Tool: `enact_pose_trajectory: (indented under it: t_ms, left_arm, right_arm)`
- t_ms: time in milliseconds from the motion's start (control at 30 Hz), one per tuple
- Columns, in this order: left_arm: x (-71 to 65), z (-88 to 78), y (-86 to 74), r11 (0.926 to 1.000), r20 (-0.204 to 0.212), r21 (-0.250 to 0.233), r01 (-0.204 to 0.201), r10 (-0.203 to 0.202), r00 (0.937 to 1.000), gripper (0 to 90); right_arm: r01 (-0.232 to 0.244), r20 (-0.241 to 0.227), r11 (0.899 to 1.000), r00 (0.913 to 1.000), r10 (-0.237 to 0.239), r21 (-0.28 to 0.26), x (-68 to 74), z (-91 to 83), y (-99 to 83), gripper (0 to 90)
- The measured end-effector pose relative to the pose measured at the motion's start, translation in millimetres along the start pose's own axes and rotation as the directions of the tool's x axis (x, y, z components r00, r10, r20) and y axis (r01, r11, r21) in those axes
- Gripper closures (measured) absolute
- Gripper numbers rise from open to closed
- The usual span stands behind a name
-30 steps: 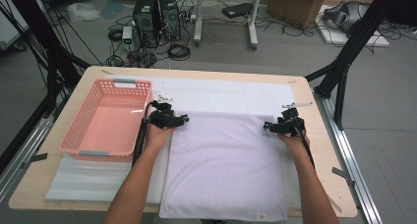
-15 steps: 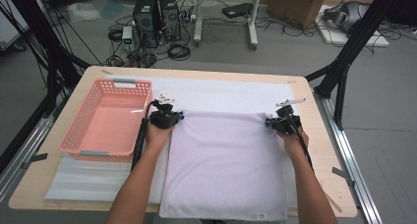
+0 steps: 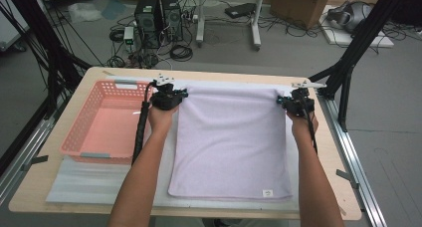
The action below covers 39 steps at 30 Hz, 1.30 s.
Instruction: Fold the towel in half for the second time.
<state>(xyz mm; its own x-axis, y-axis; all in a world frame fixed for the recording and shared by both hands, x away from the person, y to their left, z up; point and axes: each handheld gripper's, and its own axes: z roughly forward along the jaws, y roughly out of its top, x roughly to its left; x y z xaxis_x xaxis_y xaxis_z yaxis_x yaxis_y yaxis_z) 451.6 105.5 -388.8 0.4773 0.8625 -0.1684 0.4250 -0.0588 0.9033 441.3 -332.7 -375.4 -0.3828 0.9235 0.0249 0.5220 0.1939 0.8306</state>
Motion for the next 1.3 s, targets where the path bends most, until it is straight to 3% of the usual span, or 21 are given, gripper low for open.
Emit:
enact_pose_trajectory:
  t_ms: [167,267,333,533,600,633,733,900,1100,1300]
  left_arm:
    - [0.1,-3.3,-1.6,0.9997,0.019,0.019,-0.017,0.017,0.9997,85.6]
    - [-0.8,-7.8,-2.9,0.9998,0.038,0.021,-0.005,0.004,0.9993,85.5]
    - [-2.8,-12.3,-2.4,0.9987,0.053,0.040,-0.031,0.029,0.9982,85.5]
    - [-13.4,-30.0,-6.1,0.9983,0.090,0.000,-0.058,0.058,0.9942,85.5]
    - [-15.4,-35.3,-8.0,0.9980,0.106,0.008,-0.063,0.062,0.9924,85.5]
    - [-17.8,-39.7,-9.6,0.9968,0.110,-0.004,-0.080,0.080,0.9907,85.5]
    - [-22.4,-49.0,-15.0,0.9970,0.129,-0.024,-0.074,0.076,0.9887,85.4]
    - [-30.6,-63.9,-27.9,0.9964,0.165,-0.027,-0.080,0.084,0.9828,85.4]
    - [-39.8,-82.4,-42.3,0.9946,0.204,-0.022,-0.101,0.104,0.9734,85.3]
    - [-48.0,-102.4,-62.9,0.9935,0.244,-0.017,-0.113,0.114,0.9632,85.3]
  right_arm:
    - [0.001,-0.020,1.000,0.9998,-0.001,-0.002,2.2,-1.5,1.1,85.7]
    - [0.004,-0.035,1.000,0.9994,-0.004,-0.001,4.8,-5.2,-0.1,85.6]
    - [0.008,-0.045,1.000,0.9989,-0.008,-0.007,5.7,-8.5,-1.6,85.6]
    - [0.023,-0.070,0.999,0.9972,-0.025,-0.022,9.4,-23.4,-10.5,85.4]
    - [0.032,-0.077,0.999,0.9965,-0.034,-0.029,10.6,-29.0,-14.7,85.4]
    - [0.034,-0.078,0.999,0.9963,-0.036,-0.031,11.1,-31.0,-16.4,85.4]
    - [0.039,-0.086,0.998,0.9954,-0.042,-0.039,13.9,-40.2,-23.9,85.4]
    - [0.037,-0.098,0.999,0.9944,-0.040,-0.034,17.8,-52.7,-37.2,85.3]
    - [0.072,-0.110,0.997,0.9911,-0.075,-0.035,28.7,-71.1,-53.5,85.2]
    - [0.069,-0.148,0.997,0.9861,-0.074,-0.041,37.5,-92.3,-81.1,84.8]
